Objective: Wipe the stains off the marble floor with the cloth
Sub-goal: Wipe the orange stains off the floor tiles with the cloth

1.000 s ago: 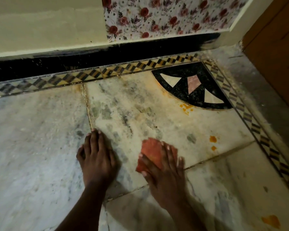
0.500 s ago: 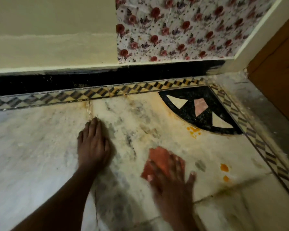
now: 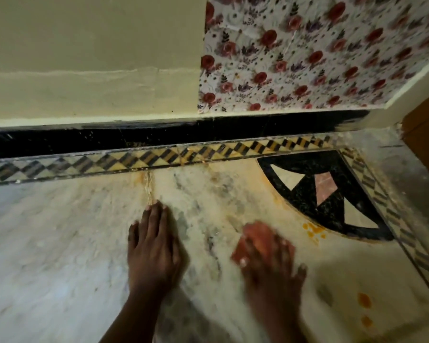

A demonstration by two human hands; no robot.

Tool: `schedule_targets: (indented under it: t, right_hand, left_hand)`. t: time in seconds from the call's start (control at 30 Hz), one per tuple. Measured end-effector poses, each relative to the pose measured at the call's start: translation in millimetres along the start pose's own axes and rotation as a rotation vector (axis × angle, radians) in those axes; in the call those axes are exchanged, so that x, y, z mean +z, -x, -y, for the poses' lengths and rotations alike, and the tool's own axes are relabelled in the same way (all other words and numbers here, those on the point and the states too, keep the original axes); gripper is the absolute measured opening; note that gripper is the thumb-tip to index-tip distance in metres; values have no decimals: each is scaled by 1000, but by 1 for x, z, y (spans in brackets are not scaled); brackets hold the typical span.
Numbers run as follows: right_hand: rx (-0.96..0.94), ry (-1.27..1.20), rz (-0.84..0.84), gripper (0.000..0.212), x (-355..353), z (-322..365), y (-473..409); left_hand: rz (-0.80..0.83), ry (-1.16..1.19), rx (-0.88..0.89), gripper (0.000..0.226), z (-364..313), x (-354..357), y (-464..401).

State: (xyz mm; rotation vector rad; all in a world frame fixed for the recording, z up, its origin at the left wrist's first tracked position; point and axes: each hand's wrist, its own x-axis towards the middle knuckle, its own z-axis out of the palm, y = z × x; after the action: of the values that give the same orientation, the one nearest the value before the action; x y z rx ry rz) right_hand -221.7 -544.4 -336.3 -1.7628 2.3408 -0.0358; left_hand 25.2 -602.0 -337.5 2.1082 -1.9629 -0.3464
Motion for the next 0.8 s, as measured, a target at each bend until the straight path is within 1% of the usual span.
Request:
schedule_targets:
  t: [0.07, 0.1, 0.13, 0.2, 0.27, 0.33, 0.37, 0.4, 0.43, 0.5, 0.57, 0.6, 0.63, 0.67, 0.7, 0.77, 0.8]
  right_hand:
    - [202, -89, 32, 53, -11, 10, -59]
    - [232, -150, 43, 56, -12, 27, -91]
    - [217, -174, 45, 57, -15, 47, -119]
    - [92, -108, 89, 59, -15, 85, -149]
    - [-189, -29, 137, 58, -12, 106, -140]
    - [-478, 15, 127, 58, -6, 99, -106]
    - [-547, 40, 118, 58, -3, 82, -92]
    - [-540, 65, 112, 57, -4, 63, -85]
    - [-465, 88, 107, 58, -7, 45, -88]
    - [-174, 82, 113, 59, -16, 23, -117]
    - [74, -42, 88, 62, -24, 42, -167]
    - [145, -105, 75, 65, -27, 63, -192]
    - [160, -144, 64, 69, -29, 88, -213]
    - [110, -157, 75, 72, -29, 113, -227]
    - [3, -153, 108, 74, -26, 140, -229]
    - [-318, -87, 161, 72, -18, 178, -200]
    - [-473, -35, 180, 70, -13, 182, -174]
  left_hand:
    - [15, -14, -4, 72, -2, 2, 1]
    - [17, -28, -10, 72, -1, 3, 0]
    - [18, -35, -14, 72, -1, 3, -2]
    - [24, -30, -14, 71, -4, 4, -3]
    - [29, -33, -21, 70, -5, 2, -2]
    - [36, -28, -40, 69, -5, -1, -3]
    - [34, -25, -43, 69, -6, -2, -2]
    - [38, -25, -45, 69, -6, -2, -2]
    - [46, -30, -43, 70, -5, -1, -2]
    - [63, -33, -35, 71, -6, 1, -3]
    - [54, -44, -30, 72, -5, 3, -3]
    - [58, -47, -33, 72, -5, 4, -3]
    - [60, -47, -32, 72, -5, 5, -2]
    - [58, -44, -30, 72, -6, 5, -3]
    - [54, -46, -33, 73, -6, 5, -4]
    - [49, -49, -39, 73, -6, 4, -4]
    - [49, -49, -38, 73, -6, 4, -3]
